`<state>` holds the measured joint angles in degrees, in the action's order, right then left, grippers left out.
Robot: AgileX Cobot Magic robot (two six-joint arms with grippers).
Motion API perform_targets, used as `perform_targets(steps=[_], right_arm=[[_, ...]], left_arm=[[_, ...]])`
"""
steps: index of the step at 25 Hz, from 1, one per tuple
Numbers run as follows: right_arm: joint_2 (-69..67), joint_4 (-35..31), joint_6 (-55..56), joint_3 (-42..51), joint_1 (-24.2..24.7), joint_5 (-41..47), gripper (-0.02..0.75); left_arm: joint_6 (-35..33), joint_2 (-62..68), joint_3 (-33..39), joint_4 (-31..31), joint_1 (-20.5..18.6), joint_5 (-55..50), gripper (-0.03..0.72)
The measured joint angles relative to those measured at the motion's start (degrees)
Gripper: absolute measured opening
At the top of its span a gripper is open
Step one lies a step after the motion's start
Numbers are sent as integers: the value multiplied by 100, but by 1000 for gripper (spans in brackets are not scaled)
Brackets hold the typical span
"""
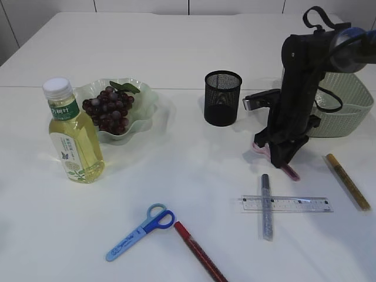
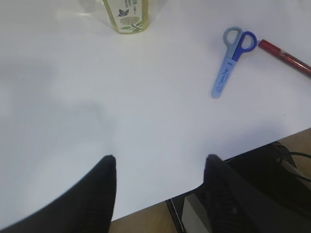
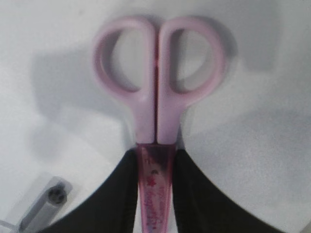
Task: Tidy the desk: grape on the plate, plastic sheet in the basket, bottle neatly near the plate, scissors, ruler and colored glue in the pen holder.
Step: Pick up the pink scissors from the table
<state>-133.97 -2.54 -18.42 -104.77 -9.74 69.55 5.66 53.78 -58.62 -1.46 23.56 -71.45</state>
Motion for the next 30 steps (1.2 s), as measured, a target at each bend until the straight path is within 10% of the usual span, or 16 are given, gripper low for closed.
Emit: perform_targets(steps=[30], right_arm=[[1246, -224, 488, 746, -4, 12, 202]], left_arm=[[0, 0, 0, 0, 0, -9, 415]])
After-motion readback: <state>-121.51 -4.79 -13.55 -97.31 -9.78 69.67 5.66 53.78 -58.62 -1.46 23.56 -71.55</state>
